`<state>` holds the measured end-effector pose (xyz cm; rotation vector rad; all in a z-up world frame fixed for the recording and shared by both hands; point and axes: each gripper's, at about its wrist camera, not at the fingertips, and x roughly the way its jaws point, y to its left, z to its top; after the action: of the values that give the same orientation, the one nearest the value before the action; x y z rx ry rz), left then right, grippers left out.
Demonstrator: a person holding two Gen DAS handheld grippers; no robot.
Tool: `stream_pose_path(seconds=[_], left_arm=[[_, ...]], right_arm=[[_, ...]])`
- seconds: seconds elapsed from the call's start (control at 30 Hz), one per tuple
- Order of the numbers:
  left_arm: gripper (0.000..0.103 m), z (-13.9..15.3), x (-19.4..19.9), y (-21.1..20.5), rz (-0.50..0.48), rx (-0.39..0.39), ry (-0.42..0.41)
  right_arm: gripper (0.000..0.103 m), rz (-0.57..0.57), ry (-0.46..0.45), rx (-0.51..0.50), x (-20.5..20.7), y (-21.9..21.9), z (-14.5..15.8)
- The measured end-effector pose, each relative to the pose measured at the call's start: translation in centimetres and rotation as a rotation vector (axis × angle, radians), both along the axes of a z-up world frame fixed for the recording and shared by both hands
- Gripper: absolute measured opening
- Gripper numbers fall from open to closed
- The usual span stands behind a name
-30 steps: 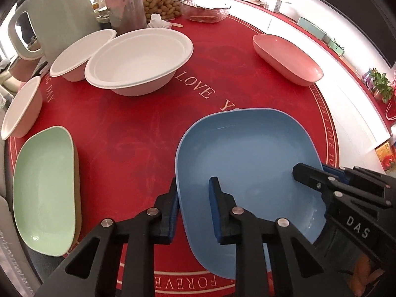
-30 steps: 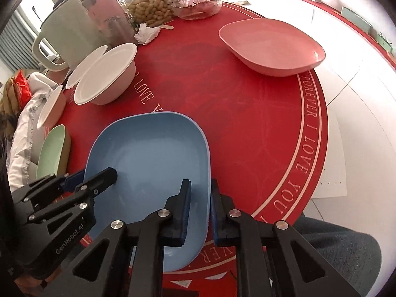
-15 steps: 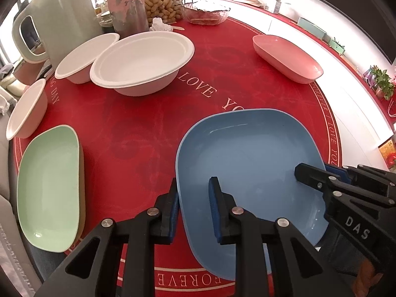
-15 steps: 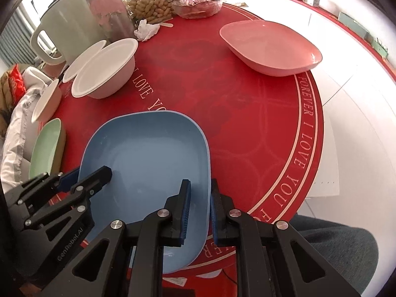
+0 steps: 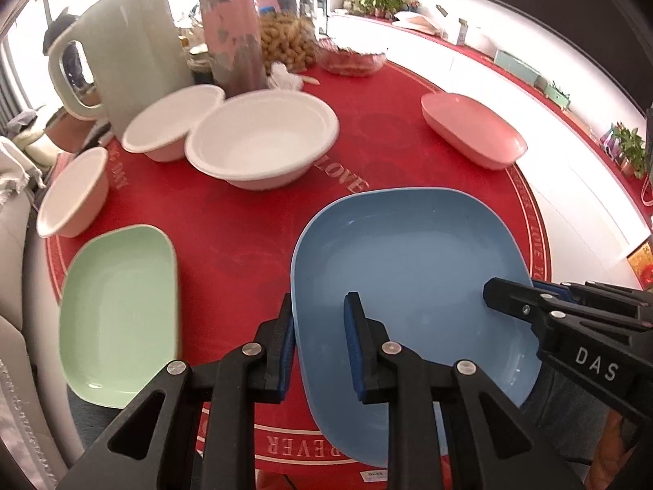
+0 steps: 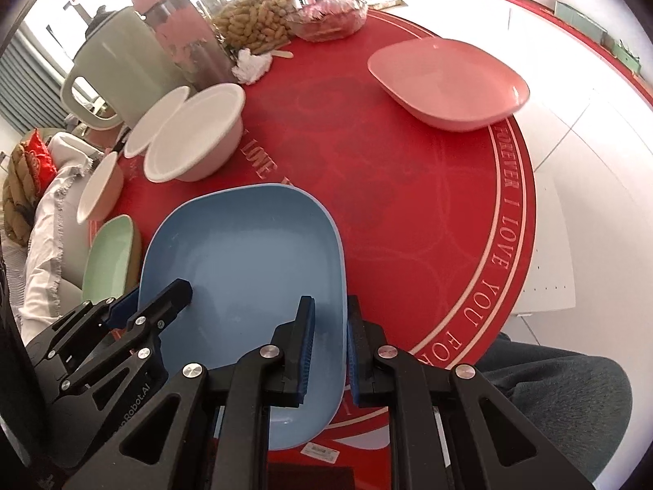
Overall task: Organize plates and bowls
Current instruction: 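Lift the blue plate with both grippers and lower it onto the green plate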
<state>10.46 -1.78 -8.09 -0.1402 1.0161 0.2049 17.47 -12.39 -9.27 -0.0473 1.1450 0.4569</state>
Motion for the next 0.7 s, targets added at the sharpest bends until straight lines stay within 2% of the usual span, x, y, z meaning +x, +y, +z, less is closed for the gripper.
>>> stream_pose_path(seconds=[0.3,0.7], left_arm=[[0.025,2.3,-1.5,3.7,0.062,0.041,-0.078],[0.025,2.7,-5.1,11.6,0.213,0.063,-0.101]], right_arm=[[0.016,0.096,-0.004,0.011,0.4,3.1,1.0],[0.016,0.279,0.008,-0.002,-1.2,12.1,2.1]])
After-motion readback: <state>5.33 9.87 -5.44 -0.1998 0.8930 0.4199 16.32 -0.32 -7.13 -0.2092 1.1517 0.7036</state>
